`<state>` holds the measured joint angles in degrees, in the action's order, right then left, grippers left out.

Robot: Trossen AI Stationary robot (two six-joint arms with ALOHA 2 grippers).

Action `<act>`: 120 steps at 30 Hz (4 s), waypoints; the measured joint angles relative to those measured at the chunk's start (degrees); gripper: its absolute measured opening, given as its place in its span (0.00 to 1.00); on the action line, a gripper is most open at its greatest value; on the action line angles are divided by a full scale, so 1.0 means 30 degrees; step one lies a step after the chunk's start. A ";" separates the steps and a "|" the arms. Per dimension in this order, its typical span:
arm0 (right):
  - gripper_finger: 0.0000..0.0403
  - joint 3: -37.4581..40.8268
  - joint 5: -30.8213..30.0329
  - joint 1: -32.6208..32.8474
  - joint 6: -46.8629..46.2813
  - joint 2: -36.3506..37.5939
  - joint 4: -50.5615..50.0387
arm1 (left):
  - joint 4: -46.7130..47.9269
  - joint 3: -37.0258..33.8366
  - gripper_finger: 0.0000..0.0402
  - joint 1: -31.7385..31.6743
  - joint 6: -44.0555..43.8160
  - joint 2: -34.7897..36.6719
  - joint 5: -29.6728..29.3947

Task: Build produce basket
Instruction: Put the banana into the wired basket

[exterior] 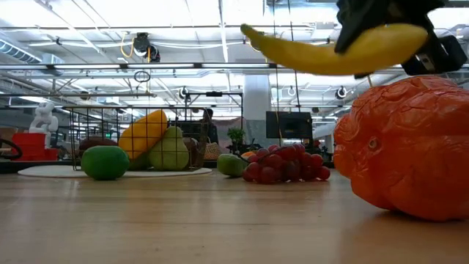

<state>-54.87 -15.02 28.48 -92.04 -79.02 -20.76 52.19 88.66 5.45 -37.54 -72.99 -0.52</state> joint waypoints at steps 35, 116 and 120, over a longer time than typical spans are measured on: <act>0.37 0.0000 -0.3010 -0.7127 2.1403 0.9025 0.3272 | -0.4477 0.0000 0.40 -0.3985 0.5923 -0.0066 -0.2051; 0.38 0.0000 -0.2966 -0.9337 1.5158 0.8067 0.6664 | -0.9832 0.0000 0.74 -0.3736 0.9141 -0.0423 -0.2188; 0.38 0.0000 -0.2930 -0.9337 1.7677 0.7313 0.8177 | -1.2103 0.0027 0.77 -0.3653 0.8995 -0.0751 -0.1999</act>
<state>-54.87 -23.81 0.47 -39.01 -57.08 3.77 15.89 88.74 -5.51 -10.56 -75.24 -6.52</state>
